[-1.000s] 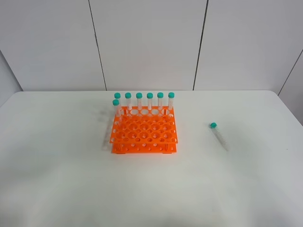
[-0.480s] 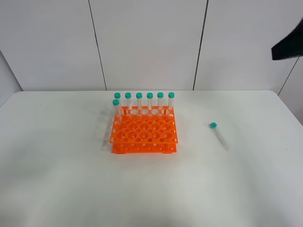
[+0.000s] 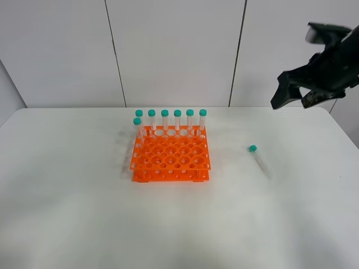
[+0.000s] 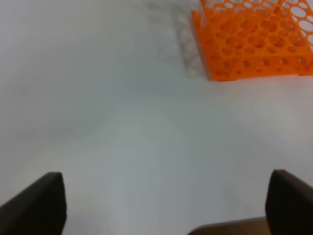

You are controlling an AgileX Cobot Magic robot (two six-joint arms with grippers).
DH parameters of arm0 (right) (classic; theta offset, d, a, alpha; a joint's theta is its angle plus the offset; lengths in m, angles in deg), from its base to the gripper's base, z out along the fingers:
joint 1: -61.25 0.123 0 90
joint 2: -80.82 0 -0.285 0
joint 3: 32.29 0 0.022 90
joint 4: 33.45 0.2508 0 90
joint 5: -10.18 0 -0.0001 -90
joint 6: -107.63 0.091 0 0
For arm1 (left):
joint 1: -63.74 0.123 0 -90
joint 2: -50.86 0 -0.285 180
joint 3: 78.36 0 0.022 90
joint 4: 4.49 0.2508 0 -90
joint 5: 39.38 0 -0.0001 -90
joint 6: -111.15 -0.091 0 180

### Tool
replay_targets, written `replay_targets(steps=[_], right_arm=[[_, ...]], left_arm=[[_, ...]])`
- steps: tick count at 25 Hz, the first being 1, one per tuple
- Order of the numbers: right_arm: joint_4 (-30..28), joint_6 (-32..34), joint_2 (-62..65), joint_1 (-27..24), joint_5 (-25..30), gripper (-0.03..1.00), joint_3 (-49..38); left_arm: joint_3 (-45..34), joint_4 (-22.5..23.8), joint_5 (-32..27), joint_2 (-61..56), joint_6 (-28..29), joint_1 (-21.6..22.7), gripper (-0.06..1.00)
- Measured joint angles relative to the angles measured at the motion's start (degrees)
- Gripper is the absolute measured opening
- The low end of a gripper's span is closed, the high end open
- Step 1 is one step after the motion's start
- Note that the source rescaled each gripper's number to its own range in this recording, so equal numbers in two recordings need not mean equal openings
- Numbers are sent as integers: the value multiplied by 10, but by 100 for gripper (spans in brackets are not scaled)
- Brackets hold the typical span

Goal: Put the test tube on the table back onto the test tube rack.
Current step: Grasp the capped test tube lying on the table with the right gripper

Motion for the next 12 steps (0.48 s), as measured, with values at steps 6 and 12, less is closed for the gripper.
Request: replay_targets(steps=[6,12], right_arm=[[-58,20,-110,46,-16,87,0],[-99,84,-166,65,-21,87,0]], left_arm=[[0,0,0,0,0,0,90],[0,0,0,0,0,0,90]])
